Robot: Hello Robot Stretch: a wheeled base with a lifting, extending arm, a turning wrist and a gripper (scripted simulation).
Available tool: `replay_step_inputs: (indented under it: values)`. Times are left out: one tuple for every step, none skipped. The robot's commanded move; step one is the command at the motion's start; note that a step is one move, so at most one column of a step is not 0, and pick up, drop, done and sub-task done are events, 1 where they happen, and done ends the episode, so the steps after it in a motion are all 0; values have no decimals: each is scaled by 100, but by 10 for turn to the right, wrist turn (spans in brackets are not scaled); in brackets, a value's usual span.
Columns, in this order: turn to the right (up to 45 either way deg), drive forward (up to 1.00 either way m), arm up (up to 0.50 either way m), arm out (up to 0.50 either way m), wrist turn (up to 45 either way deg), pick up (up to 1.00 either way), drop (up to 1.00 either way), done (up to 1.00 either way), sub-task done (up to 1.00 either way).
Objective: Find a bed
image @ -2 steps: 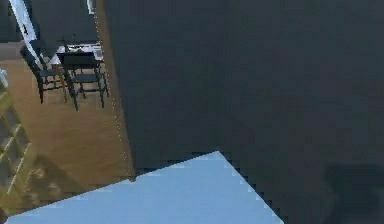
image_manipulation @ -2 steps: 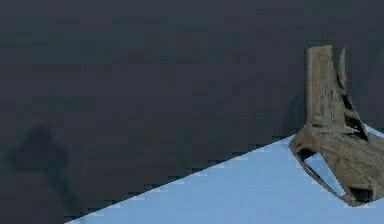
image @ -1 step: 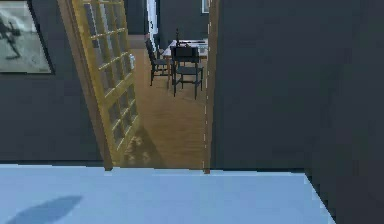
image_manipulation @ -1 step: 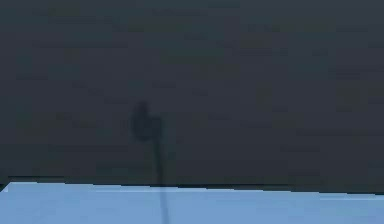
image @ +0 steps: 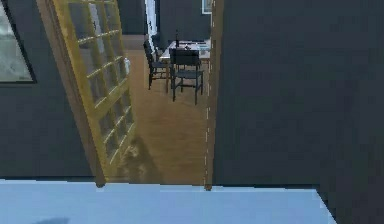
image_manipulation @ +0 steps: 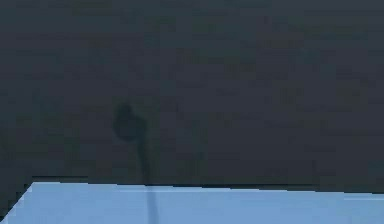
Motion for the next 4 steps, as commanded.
replay_step_inputs:
  values:
    - [-180,0,0,0,0,0,0,0,0]
    - [0,95,0,0,0,0,0,0,0]
    - [90,0,0,0,0,0,0,0,0]
    - [0,15,0,0,0,0,0,0,0]
